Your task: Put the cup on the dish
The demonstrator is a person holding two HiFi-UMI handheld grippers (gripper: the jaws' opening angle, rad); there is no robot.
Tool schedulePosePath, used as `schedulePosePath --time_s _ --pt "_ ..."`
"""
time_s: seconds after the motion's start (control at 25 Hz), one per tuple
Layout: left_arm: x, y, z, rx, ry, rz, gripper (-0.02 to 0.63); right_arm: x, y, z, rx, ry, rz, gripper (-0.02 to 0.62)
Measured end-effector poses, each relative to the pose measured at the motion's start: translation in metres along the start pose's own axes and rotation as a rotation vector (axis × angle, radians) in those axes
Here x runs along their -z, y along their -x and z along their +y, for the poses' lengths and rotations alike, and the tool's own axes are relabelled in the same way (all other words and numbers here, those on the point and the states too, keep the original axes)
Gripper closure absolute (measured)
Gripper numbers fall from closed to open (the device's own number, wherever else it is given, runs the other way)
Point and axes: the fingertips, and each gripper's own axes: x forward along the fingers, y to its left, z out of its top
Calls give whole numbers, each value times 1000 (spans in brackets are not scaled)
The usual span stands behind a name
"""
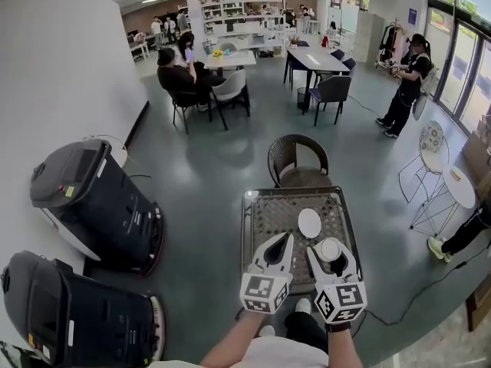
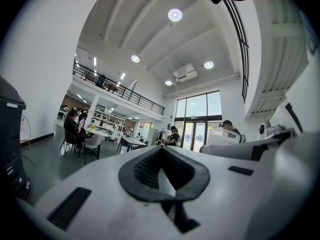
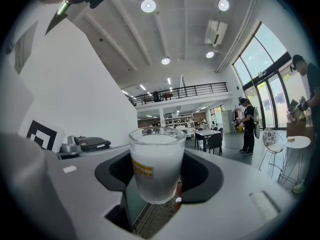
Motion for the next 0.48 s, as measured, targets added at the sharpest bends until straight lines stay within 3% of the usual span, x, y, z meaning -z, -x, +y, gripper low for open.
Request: schedulePosePath --time_s 0.48 --pt "69 -93 35 -12 -9 99 604 47 -77 -70 -35 33 2 344"
